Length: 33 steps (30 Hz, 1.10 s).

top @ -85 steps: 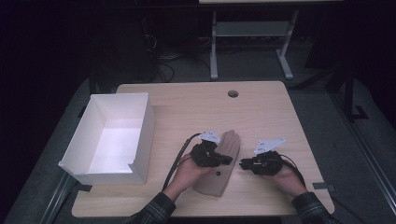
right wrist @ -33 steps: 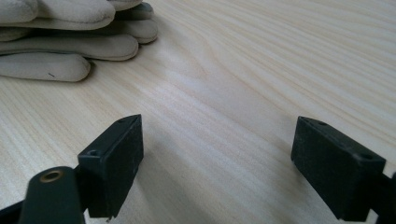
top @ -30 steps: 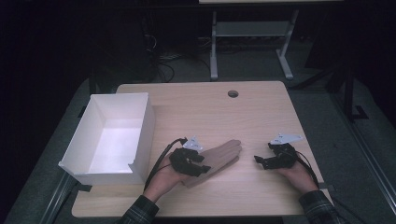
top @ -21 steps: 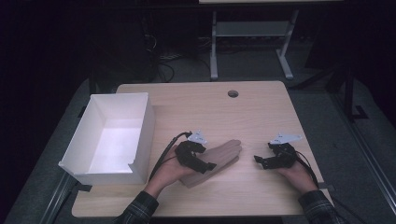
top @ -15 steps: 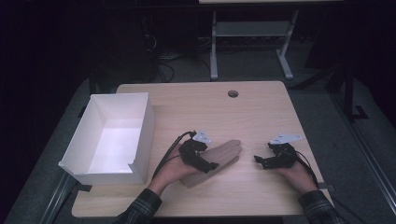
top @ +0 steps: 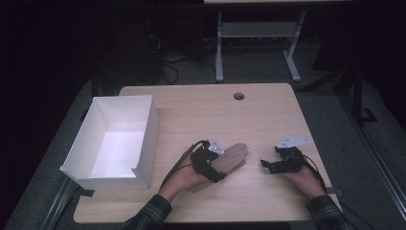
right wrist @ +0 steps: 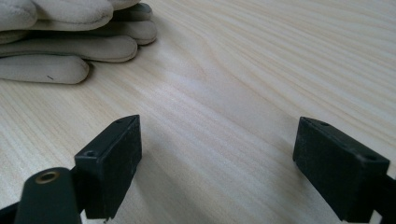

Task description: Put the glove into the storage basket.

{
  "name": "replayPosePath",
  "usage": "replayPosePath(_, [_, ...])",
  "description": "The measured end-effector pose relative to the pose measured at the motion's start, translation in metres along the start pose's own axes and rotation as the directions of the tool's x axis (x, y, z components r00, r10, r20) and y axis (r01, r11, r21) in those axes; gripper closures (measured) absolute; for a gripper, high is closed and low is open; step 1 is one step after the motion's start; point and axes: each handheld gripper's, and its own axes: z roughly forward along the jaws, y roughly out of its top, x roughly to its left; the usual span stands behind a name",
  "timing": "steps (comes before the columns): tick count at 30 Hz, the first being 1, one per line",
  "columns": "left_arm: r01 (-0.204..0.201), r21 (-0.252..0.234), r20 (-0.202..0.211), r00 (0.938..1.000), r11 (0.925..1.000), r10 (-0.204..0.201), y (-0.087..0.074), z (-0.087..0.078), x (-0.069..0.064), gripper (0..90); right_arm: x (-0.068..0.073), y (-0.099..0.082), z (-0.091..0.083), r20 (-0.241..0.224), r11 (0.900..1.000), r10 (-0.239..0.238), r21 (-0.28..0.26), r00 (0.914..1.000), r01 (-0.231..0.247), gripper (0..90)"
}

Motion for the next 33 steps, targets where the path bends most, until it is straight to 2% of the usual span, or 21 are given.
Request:
replayPosePath(2, [-0.022,0.011,-0.020,0.9995,0.9997,0.023,0.001,0.001,-0.002,12.8,0.000,0.000,0.000,0.000,1.0000,0.000,0.000,1.0000,0.000,14.9])
replayPosePath(11, [-0.027,0.008,-0.034,0.9990,0.9996,0.027,-0.001,0.000,-0.004,15.0,0.000,0.000,0.000,0.000,1.0000,0.000,0.000,1.0000,0.000,14.9])
replayPosePath(16, [-0.024,0.007,-0.040,0.9989,0.9997,0.024,-0.001,-0.004,-0.005,29.1,0.000,0.000,0.000,0.000,1.0000,-0.001,0.000,1.0000,0.001,14.9])
replayPosePath(22, [0.003,0.009,-0.042,0.9991,1.0000,-0.002,-0.001,-0.009,-0.001,54.5,0.000,0.000,0.000,0.000,1.0000,0.000,0.000,1.0000,0.000,14.8])
replayPosePath(27, [0.029,0.004,-0.020,0.9994,0.9996,-0.029,-0.002,-0.011,0.004,65.2,0.000,0.000,0.000,-0.001,1.0000,0.000,-0.001,1.0000,0.000,14.8])
replayPosePath(33, [0.046,-0.008,-0.017,0.9988,0.9989,-0.046,-0.002,-0.014,0.005,69.6,0.000,0.000,0.000,-0.001,1.0000,0.000,-0.001,1.0000,0.000,14.8])
